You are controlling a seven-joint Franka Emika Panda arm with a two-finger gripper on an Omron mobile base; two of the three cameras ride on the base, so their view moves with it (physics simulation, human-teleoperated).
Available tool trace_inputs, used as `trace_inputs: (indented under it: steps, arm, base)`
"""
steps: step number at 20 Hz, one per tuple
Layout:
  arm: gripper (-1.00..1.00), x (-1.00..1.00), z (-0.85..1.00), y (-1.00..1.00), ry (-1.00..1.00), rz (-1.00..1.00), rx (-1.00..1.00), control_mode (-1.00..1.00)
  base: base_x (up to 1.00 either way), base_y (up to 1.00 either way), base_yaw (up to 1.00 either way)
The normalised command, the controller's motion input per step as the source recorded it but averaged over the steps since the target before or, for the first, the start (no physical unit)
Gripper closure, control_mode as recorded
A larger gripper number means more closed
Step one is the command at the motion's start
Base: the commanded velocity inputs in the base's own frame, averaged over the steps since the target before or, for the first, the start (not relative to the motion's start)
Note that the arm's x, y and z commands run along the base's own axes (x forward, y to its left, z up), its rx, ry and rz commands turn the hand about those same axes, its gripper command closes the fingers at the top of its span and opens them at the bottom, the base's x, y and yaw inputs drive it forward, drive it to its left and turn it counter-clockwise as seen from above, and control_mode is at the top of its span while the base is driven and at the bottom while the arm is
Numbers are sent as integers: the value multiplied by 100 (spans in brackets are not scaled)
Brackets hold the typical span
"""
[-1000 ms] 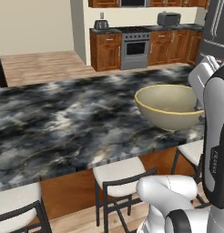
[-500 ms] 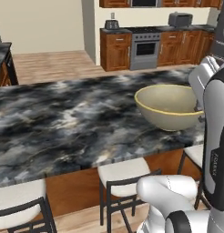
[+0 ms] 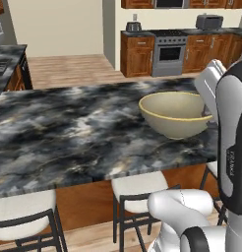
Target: Pick up the bowls from the cabinet and place each bowl in front of a stool on the dining counter.
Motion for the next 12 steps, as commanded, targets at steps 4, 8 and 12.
trace_inputs:
  steps: [4, 8, 12]
  arm:
    - [100, 100, -26, -3, 4, 16, 2, -100]
    - [100, 100, -42, -2, 4, 12, 1, -100]
    - [100, 100, -53, -9, 1, 1, 1, -100]
  base:
    - [0, 0, 0]
    - [0, 0, 0]
    - [0, 0, 0]
